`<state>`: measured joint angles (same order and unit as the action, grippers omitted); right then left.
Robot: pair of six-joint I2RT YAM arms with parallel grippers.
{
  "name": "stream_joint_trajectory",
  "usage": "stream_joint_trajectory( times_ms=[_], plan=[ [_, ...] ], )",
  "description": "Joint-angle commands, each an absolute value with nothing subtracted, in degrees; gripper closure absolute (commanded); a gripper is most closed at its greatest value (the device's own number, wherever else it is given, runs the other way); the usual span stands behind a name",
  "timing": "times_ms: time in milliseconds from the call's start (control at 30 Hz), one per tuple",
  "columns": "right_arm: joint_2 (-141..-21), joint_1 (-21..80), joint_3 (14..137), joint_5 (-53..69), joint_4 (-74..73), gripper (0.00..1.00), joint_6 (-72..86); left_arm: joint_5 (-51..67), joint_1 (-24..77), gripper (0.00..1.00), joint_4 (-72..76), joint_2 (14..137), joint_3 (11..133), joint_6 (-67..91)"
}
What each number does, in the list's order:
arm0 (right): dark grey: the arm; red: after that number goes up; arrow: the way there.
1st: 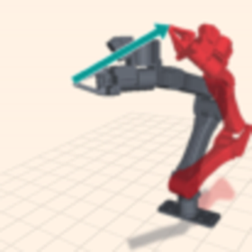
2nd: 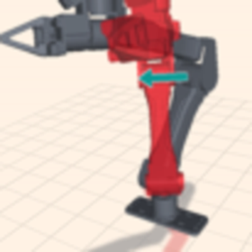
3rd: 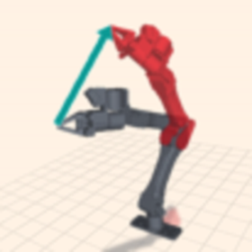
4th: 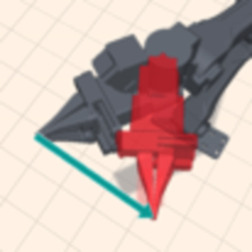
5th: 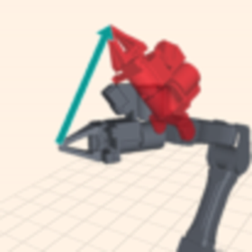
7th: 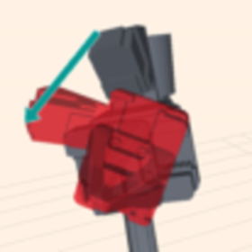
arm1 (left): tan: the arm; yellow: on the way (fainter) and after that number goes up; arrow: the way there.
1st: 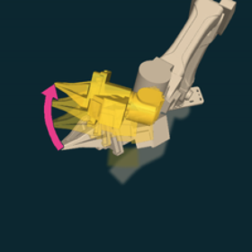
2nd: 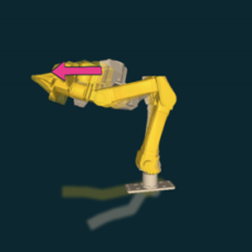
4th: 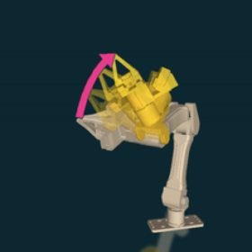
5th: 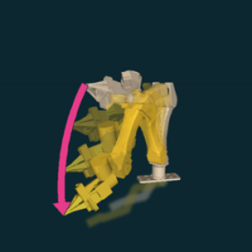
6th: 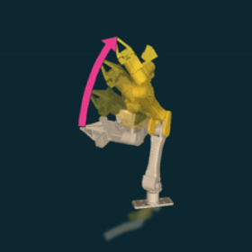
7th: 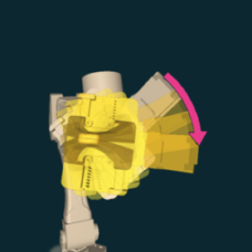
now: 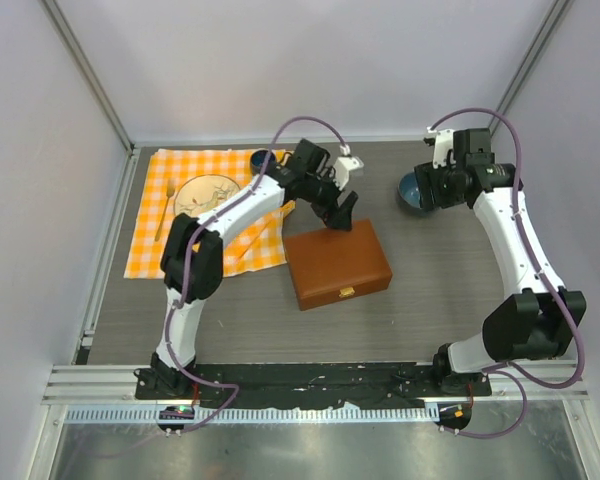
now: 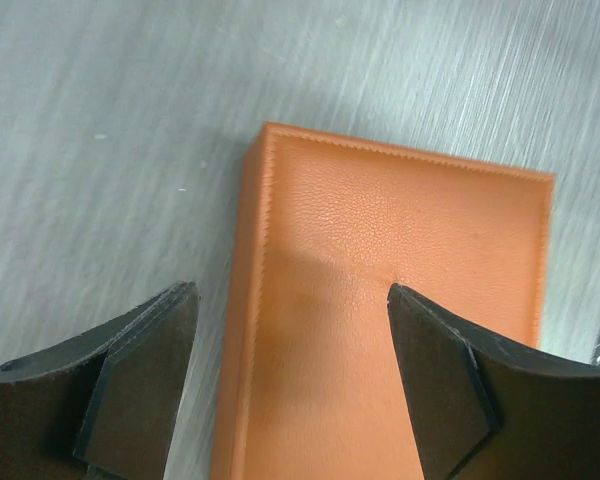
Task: Organize the mixed jewelry
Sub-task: Move the jewelry box to the center of the board, then reset both arms
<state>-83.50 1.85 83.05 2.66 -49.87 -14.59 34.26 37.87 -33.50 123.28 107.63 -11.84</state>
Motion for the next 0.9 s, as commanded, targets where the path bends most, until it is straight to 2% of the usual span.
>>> stream_joint_trajectory(
  times_ms=[0,233,433,667,867],
  plan=[
    [-80.95,0.79,85.25,3.43,-47.29,0.29,-12.13,33.05,33.93,0.19,-28.13,110.58,108.19,-0.98],
    [-79.72,0.70,85.25,4.31,-44.65,0.28,-9.23,32.08,29.02,0.18,-24.79,96.52,103.01,7.03],
    [-76.30,-1.14,83.68,0.98,-40.17,0.27,-7.04,24.54,24.45,0.15,-22.59,82.12,93.09,7.56],
    [-74.18,-1.23,84.37,-2.54,-33.32,0.25,-2.39,16.19,15.66,0.14,-23.11,74.01,85.44,9.14],
    [-73.92,-1.23,85.16,-5.18,-27.78,0.25,-0.44,8.10,9.67,0.12,-20.40,71.63,83.94,8.18]
  ],
)
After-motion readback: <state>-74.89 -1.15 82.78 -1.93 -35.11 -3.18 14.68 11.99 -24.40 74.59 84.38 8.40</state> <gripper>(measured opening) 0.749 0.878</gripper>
